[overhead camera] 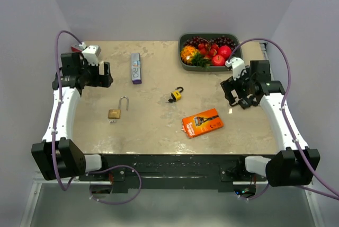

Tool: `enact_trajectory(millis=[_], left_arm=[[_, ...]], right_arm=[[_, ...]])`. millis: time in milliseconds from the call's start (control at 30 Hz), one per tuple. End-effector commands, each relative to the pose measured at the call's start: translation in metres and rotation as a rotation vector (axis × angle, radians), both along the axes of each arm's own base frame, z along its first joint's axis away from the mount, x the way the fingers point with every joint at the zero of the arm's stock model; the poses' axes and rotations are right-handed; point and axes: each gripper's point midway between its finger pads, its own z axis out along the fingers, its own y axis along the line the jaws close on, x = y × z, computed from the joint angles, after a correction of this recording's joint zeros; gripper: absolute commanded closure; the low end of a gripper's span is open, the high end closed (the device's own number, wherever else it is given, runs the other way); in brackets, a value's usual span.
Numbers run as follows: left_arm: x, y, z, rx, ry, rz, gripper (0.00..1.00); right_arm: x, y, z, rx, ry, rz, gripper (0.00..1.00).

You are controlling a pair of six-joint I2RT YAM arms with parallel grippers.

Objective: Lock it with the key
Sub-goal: Pick up the lock from the center of the board.

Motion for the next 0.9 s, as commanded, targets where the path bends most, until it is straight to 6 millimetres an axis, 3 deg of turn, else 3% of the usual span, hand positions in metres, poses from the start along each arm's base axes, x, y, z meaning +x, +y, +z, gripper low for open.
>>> enact_trajectory(millis=[0,67,100,333,500,667,867], left_arm=[[0.007,-0.009,0.018,0.082,-0.09,-0.047,0.01],[0.009,-0.016,0.019,0.078,-0.093,-0.078,0.01],[0.009,-0.017,0.021,0.074,-0.099,-0.084,0.01],[0.011,-0.033,0.028,0.029,-0.129,-0.159,0.01],[0.008,-0.044,0.021,0.043,-0.11,-0.196,0.01],[0.004,-0.053,0.021,0.048,-0.111,-0.233,0.01],[-0.003,-0.059,0.017,0.029,-0.098,-0.269,0.01]], right_arm=[[0.01,-0.012,0.002,-0.039,0.017,0.028,0.01],[0.014,-0.037,-0.005,-0.067,0.057,-0.013,0.01],[0.013,-0.048,-0.019,-0.073,0.119,-0.026,0.01],[0.03,-0.094,-0.052,-0.209,0.207,-0.017,0.01],[0.05,-0.109,-0.071,-0.24,0.236,0.013,0.03],[0.064,-0.111,-0.097,-0.259,0.256,0.092,0.11],[0.079,-0.114,-0.113,-0.257,0.28,0.112,0.16]])
